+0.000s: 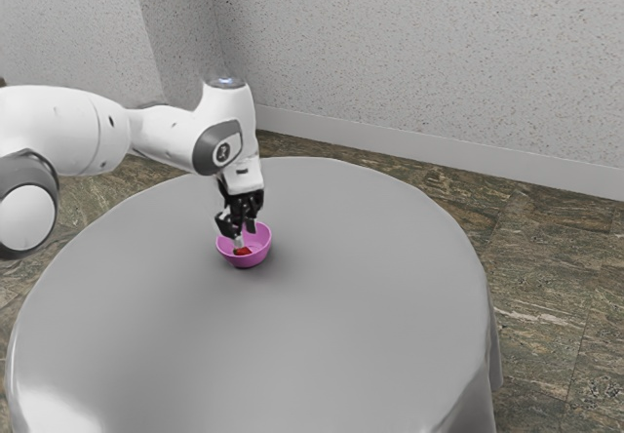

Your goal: Take strawberry from the bowl

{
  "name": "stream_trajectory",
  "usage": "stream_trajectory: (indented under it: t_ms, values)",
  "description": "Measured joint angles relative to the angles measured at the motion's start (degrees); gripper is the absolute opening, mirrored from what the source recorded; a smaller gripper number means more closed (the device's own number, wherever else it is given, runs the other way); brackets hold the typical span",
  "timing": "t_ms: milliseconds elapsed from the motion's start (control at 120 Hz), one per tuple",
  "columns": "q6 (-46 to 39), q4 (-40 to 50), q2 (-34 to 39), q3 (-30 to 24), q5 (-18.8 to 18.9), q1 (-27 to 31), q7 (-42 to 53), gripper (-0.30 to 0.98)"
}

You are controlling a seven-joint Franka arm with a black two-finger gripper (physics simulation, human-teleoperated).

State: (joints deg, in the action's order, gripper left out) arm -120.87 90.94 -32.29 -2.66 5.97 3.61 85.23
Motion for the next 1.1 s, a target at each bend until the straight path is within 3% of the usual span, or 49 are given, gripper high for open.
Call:
stream_trajectory:
  t_ms: [667, 1100]
  values:
    - [-1.7, -1.5, -4.0, -0.1, -0.2, 1.8, 4.1, 0.27]
    - [-3.1, -1.4, -5.5, -0.1, -0.3, 2.4, 5.0, 0.18]
